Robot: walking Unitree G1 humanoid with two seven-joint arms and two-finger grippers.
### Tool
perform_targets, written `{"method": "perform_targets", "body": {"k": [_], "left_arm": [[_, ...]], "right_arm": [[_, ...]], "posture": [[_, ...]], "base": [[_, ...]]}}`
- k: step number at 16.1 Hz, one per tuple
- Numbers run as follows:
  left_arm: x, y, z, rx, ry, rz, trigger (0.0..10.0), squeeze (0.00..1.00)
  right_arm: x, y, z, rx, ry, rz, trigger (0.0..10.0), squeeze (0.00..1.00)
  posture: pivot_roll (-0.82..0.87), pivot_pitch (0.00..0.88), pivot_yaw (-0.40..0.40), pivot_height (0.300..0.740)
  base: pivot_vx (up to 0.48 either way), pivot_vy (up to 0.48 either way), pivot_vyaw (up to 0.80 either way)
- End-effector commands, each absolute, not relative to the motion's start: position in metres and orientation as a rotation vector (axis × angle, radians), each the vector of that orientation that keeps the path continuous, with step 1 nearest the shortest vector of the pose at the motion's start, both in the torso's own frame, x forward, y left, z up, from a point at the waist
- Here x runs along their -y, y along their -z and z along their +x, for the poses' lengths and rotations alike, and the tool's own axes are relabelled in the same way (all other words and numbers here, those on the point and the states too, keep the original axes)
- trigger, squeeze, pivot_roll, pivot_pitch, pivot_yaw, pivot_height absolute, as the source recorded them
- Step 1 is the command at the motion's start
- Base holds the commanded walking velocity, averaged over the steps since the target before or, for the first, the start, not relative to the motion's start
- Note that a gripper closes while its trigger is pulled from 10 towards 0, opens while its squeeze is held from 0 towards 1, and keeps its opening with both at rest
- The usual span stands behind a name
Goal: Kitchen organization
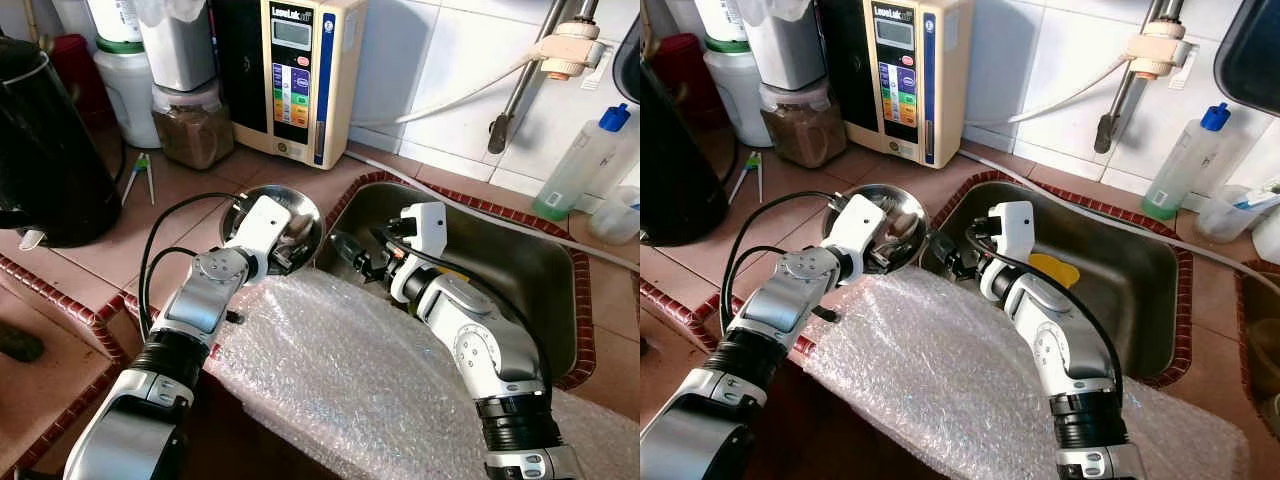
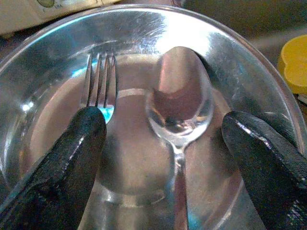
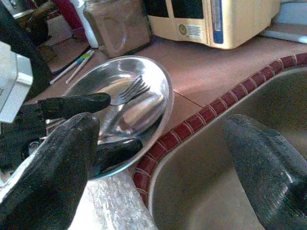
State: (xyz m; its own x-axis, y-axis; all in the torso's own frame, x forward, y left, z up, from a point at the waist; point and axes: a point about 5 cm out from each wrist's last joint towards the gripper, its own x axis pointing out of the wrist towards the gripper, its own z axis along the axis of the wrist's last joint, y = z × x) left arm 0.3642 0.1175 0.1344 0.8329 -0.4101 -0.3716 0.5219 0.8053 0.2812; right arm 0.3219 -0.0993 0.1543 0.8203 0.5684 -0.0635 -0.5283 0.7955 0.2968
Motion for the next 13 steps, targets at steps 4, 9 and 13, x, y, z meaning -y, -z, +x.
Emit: {"method": "perform_targets", "body": {"k": [4, 9, 13], "left_arm": [[-0.126, -0.119, 0.361, -0.426, 0.507, 0.376, 0.0, 0.00], [-0.133, -0.118, 0.362, -0.455, 0.477, 0.342, 0.0, 0.00], [-0.138, -0.118, 0.363, -0.469, 0.472, 0.332, 0.0, 0.00]], "right_arm": [[0.101, -0.158, 0.320, -0.138, -0.601, 0.231, 10.0, 0.34], [0.099, -0.161, 0.319, -0.127, -0.637, 0.226, 10.0, 0.00], [0.094, -0.160, 0.310, -0.161, -0.751, 0.195, 10.0, 0.00]], "posture": [[-0.04, 0.000, -0.045, 0.740], [-0.04, 0.000, -0.045, 0.740], [-0.04, 0.000, -0.046, 0.740]], "base": [[0.000, 0.000, 0.00], [0.000, 0.000, 0.00], [0.000, 0.000, 0.00]]}}
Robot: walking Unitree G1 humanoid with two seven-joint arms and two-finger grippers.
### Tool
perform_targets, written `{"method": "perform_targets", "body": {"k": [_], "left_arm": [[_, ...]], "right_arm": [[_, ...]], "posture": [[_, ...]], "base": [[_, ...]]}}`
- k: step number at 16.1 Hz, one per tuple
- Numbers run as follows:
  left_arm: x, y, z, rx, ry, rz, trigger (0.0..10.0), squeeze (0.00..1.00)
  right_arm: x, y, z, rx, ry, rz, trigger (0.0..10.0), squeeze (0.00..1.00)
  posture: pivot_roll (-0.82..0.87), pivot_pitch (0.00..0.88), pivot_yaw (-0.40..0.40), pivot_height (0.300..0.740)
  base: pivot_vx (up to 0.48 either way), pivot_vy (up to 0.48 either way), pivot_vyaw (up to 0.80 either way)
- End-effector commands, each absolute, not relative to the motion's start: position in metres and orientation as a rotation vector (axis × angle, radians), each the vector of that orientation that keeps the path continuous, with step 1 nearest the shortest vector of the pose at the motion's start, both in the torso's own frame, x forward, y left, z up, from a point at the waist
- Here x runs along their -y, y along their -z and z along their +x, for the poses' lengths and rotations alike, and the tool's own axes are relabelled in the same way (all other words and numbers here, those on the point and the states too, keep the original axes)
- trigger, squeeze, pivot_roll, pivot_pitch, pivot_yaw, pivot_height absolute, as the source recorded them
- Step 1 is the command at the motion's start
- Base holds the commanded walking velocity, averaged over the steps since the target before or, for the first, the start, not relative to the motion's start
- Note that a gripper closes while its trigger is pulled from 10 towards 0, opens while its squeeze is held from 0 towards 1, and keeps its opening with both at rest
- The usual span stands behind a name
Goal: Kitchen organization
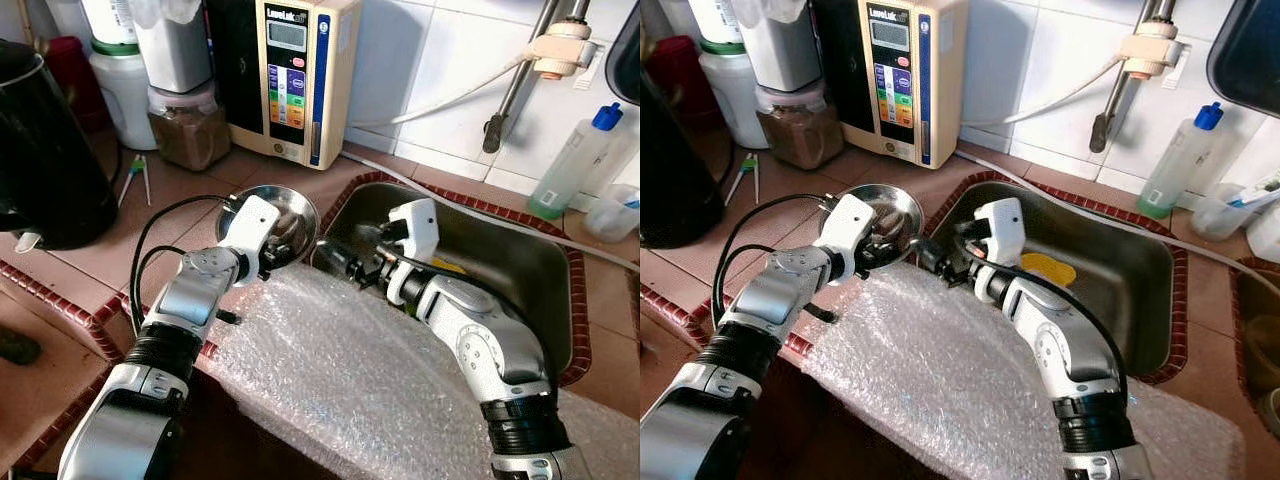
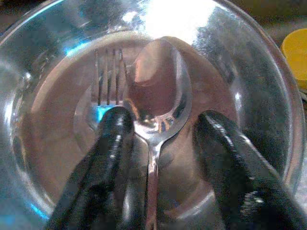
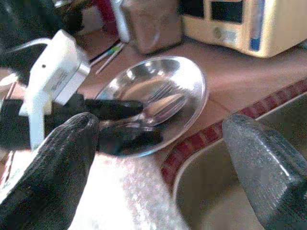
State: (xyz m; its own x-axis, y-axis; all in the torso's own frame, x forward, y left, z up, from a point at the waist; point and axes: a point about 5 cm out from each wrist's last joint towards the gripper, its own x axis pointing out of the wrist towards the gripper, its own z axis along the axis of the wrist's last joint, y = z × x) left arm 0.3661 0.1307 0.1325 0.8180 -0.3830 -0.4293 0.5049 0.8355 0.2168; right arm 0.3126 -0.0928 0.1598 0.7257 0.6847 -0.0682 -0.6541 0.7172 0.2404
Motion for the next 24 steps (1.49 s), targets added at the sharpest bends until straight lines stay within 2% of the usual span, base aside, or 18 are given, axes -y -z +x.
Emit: {"method": "perform_targets", "body": {"k": [1, 11, 18, 24], "left_arm": [[-0.138, -0.118, 0.363, -0.469, 0.472, 0.332, 0.0, 0.00], [-0.143, -0.134, 0.370, -0.407, 0.442, 0.292, 0.0, 0.00], [-0.151, -0.167, 0.382, -0.200, 0.343, 0.246, 0.0, 0.00], [-0.150, -0.177, 0.385, -0.132, 0.327, 0.229, 0.0, 0.00]], "right_arm": [[0.095, -0.159, 0.309, -0.165, -0.756, 0.189, 10.0, 0.00], [0.101, -0.154, 0.310, -0.184, -0.728, 0.129, 10.0, 0.00], [0.104, -0.151, 0.316, -0.180, -0.682, 0.128, 10.0, 0.00], [0.104, -0.149, 0.317, -0.179, -0.660, 0.133, 10.0, 0.00]], "posture": [[-0.04, 0.000, -0.046, 0.740], [-0.05, 0.000, -0.048, 0.740], [-0.04, 0.000, -0.045, 0.740], [-0.04, 0.000, -0.043, 0.740]], "base": [[0.000, 0.000, 0.00], [0.000, 0.000, 0.00], [0.000, 0.000, 0.00], [0.000, 0.000, 0.00]]}}
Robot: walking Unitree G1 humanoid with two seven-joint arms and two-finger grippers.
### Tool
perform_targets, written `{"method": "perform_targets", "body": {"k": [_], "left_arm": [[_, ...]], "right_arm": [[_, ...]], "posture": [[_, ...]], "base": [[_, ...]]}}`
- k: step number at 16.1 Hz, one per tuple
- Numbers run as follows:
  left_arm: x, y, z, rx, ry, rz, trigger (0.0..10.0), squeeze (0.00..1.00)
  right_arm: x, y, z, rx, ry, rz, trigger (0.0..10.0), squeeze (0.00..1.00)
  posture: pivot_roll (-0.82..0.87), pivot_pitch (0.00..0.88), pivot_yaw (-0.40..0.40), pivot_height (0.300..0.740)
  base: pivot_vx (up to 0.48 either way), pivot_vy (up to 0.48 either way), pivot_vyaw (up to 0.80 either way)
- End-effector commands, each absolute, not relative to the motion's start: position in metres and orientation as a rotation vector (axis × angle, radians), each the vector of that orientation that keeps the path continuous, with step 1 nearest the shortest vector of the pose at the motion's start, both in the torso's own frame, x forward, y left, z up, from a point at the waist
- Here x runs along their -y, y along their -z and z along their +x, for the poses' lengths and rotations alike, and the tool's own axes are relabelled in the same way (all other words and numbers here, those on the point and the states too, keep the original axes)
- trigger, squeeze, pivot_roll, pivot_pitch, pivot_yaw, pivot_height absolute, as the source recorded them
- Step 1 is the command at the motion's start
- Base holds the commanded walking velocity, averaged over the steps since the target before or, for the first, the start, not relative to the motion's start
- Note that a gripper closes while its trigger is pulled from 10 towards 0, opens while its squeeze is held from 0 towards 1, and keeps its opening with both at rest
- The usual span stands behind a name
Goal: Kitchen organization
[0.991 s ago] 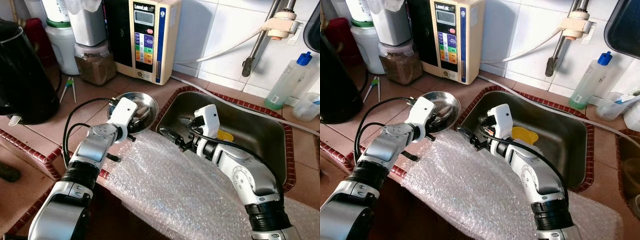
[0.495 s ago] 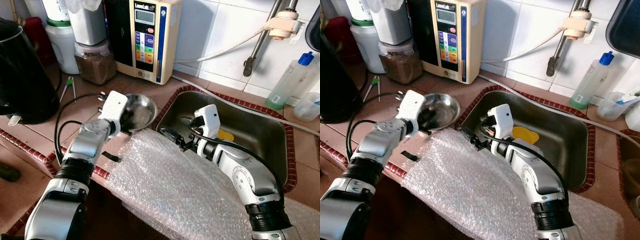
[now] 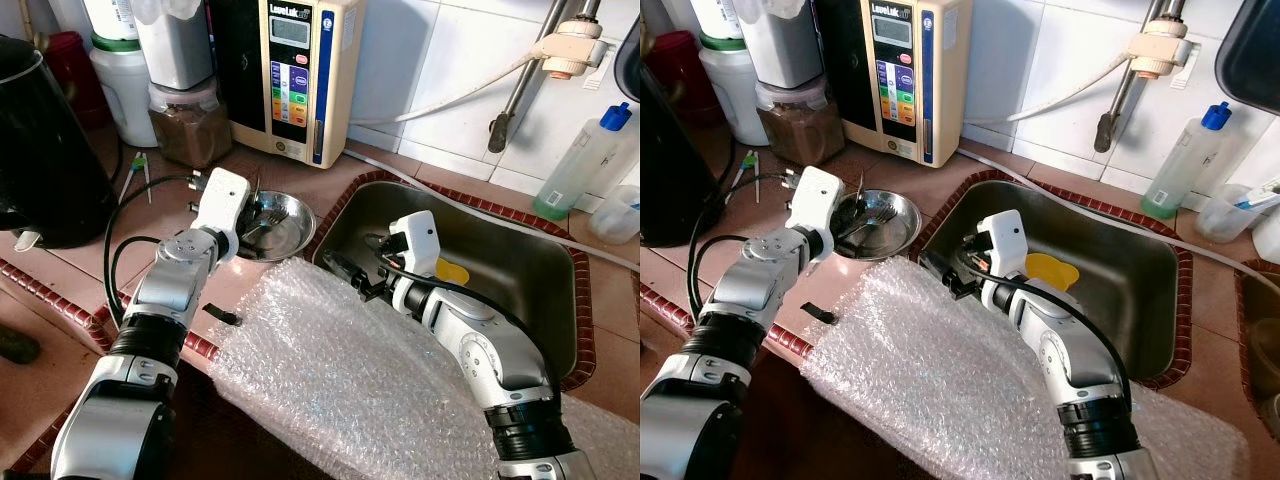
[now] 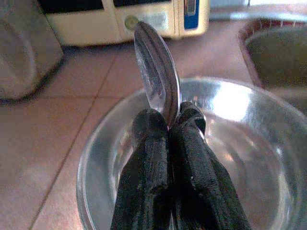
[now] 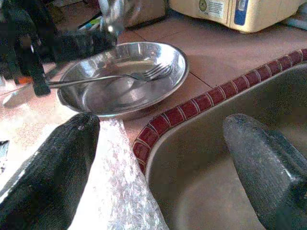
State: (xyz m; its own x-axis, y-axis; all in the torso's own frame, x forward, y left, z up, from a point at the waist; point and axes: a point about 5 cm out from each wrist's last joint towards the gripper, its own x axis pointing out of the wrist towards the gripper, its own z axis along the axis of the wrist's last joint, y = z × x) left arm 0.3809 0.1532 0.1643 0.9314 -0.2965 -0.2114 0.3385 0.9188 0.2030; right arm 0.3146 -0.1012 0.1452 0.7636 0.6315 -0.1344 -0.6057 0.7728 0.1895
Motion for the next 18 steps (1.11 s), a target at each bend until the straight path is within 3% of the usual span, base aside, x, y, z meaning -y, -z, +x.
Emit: {"method": "perform_targets", "body": {"k": [1, 7, 10, 12, 15, 18], "left_arm": [[-0.149, -0.182, 0.386, -0.099, 0.325, 0.220, 0.0, 0.00], [-0.130, -0.226, 0.374, 0.242, 0.373, 0.013, 0.0, 0.00], [-0.129, -0.227, 0.370, 0.279, 0.400, -0.056, 0.0, 0.00], [-0.123, -0.232, 0.366, 0.312, 0.444, -0.205, 0.0, 0.00], [-0.119, -0.234, 0.362, 0.339, 0.476, -0.231, 0.0, 0.00], [-0.085, -0.223, 0.346, 0.280, 0.737, -0.235, 0.0, 0.00]], "right_arm": [[0.104, -0.149, 0.317, -0.178, -0.659, 0.132, 10.0, 0.00], [0.105, -0.152, 0.320, -0.145, -0.633, 0.154, 10.0, 0.00], [0.106, -0.152, 0.321, -0.140, -0.625, 0.149, 10.0, 0.00], [0.108, -0.152, 0.323, -0.131, -0.605, 0.148, 10.0, 0.00], [0.110, -0.152, 0.324, -0.125, -0.587, 0.146, 10.0, 0.00], [0.119, -0.170, 0.332, -0.009, -0.512, 0.248, 10.0, 0.00]], "posture": [[-0.04, 0.000, -0.044, 0.740], [-0.03, 0.000, -0.053, 0.740], [-0.03, 0.000, -0.054, 0.740], [-0.03, 0.000, -0.054, 0.740], [-0.03, 0.000, -0.053, 0.740], [-0.03, 0.000, -0.054, 0.740]], "base": [[0.000, 0.000, 0.00], [0.000, 0.000, 0.00], [0.000, 0.000, 0.00], [0.000, 0.000, 0.00], [0.000, 0.000, 0.00], [0.000, 0.000, 0.00]]}}
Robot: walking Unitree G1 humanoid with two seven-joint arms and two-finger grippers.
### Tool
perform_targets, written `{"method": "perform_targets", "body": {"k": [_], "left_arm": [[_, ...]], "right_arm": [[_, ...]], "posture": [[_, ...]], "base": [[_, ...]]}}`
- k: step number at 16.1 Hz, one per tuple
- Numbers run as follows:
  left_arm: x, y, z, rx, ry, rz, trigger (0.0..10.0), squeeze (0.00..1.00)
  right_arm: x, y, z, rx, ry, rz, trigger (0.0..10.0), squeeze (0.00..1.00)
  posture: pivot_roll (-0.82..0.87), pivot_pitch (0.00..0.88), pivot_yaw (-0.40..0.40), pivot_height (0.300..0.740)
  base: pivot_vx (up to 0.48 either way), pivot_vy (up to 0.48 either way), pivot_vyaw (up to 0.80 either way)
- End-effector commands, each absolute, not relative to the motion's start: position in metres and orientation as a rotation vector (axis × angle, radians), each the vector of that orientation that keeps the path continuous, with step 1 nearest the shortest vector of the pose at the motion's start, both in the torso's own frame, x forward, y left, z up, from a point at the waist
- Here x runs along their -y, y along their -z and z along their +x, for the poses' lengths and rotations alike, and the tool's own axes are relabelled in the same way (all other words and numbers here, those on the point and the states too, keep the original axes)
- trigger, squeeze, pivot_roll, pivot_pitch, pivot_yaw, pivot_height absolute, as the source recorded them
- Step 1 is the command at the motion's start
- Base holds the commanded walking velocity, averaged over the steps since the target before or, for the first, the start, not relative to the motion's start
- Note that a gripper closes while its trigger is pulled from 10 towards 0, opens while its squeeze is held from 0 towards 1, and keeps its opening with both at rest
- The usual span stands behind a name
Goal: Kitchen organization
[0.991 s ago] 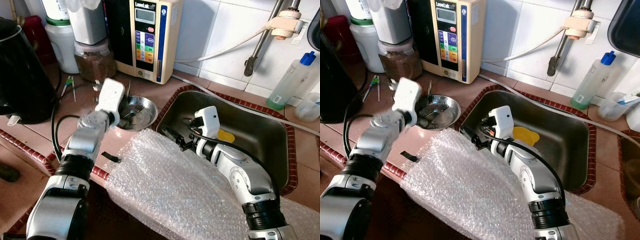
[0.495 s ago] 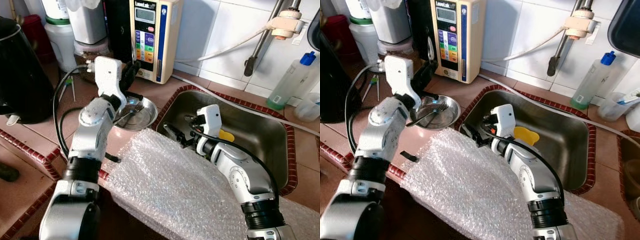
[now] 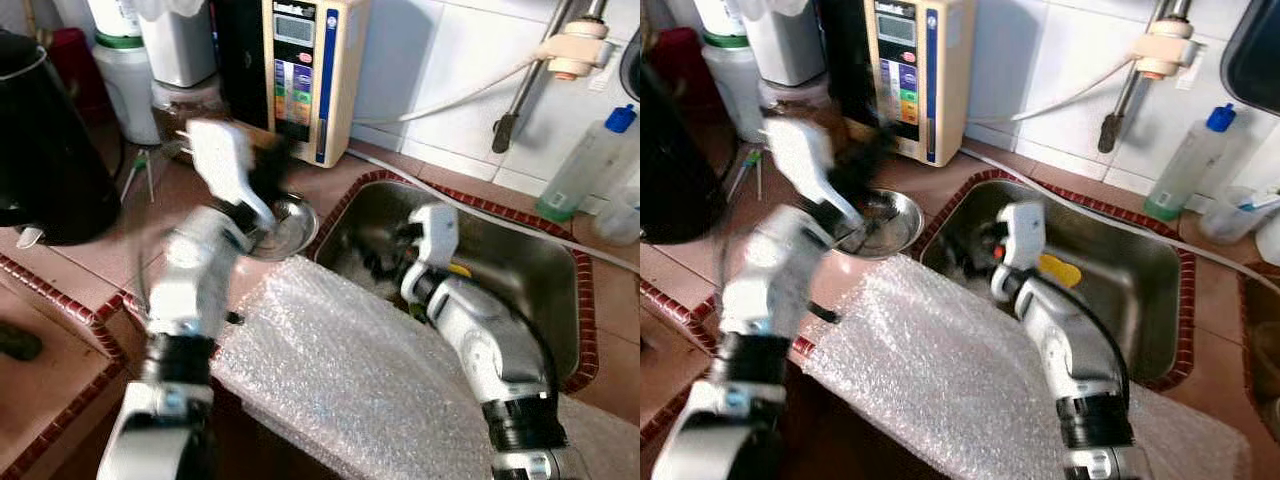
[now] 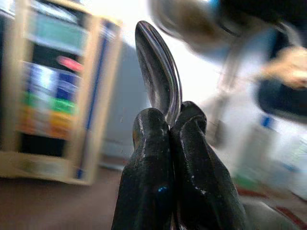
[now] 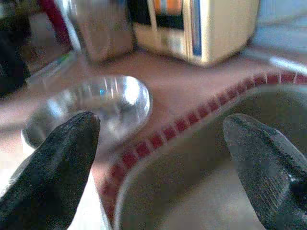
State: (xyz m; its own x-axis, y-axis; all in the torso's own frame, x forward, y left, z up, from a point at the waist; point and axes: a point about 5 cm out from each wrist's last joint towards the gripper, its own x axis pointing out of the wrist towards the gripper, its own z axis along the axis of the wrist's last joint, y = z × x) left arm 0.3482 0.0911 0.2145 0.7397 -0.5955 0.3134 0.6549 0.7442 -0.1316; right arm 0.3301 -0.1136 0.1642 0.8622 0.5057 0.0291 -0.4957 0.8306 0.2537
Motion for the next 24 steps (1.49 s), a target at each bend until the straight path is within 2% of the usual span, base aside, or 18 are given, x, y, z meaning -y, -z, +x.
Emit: {"method": "perform_targets", "body": {"k": [1, 4, 5, 8, 9, 14, 17, 21, 24], "left_arm": [[-0.082, -0.214, 0.344, 0.261, 0.745, -0.204, 0.0, 0.00], [-0.066, -0.190, 0.333, 0.195, 0.845, -0.144, 0.0, 0.00], [-0.057, -0.182, 0.326, 0.175, 0.906, -0.090, 0.0, 0.00], [-0.050, -0.167, 0.323, 0.151, 0.920, 0.085, 0.0, 0.00], [-0.047, -0.156, 0.325, 0.117, 0.885, 0.213, 0.0, 0.00], [-0.070, -0.166, 0.352, 0.138, 0.592, 0.237, 0.0, 0.00], [-0.082, -0.167, 0.363, 0.170, 0.451, 0.435, 0.0, 0.00], [-0.075, -0.169, 0.364, 0.215, 0.428, 0.519, 0.0, 0.00], [-0.058, -0.162, 0.354, 0.283, 0.494, 0.621, 0.0, 0.00]], "right_arm": [[0.123, -0.181, 0.336, 0.029, -0.499, 0.314, 10.0, 0.00], [0.135, -0.194, 0.337, 0.061, -0.533, 0.371, 10.0, 0.00], [0.137, -0.196, 0.337, 0.059, -0.552, 0.366, 10.0, 0.00], [0.140, -0.201, 0.339, 0.069, -0.549, 0.376, 10.0, 0.00], [0.142, -0.207, 0.339, 0.073, -0.558, 0.388, 10.0, 0.00], [0.156, -0.203, 0.339, 0.038, -0.535, 0.320, 10.0, 0.00], [0.152, -0.200, 0.338, -0.012, -0.540, 0.327, 10.0, 0.00], [0.137, -0.206, 0.341, -0.016, -0.546, 0.383, 10.0, 0.00], [0.127, -0.211, 0.345, -0.031, -0.560, 0.424, 10.0, 0.00]], "posture": [[-0.03, 0.000, -0.052, 0.740], [-0.04, 0.000, -0.048, 0.740], [-0.04, 0.000, -0.048, 0.740], [-0.05, 0.000, -0.044, 0.740], [-0.05, 0.000, -0.040, 0.740], [-0.05, 0.000, -0.034, 0.740], [-0.06, 0.000, -0.031, 0.740], [-0.05, 0.000, -0.028, 0.740], [-0.05, 0.000, -0.029, 0.740]], "base": [[0.000, 0.000, 0.00], [0.000, 0.000, 0.00], [0.000, 0.000, 0.00], [0.000, 0.000, 0.00], [0.000, 0.000, 0.00], [0.000, 0.000, 0.00], [0.000, 0.000, 0.00], [0.000, 0.000, 0.00], [0.000, 0.000, 0.00]]}}
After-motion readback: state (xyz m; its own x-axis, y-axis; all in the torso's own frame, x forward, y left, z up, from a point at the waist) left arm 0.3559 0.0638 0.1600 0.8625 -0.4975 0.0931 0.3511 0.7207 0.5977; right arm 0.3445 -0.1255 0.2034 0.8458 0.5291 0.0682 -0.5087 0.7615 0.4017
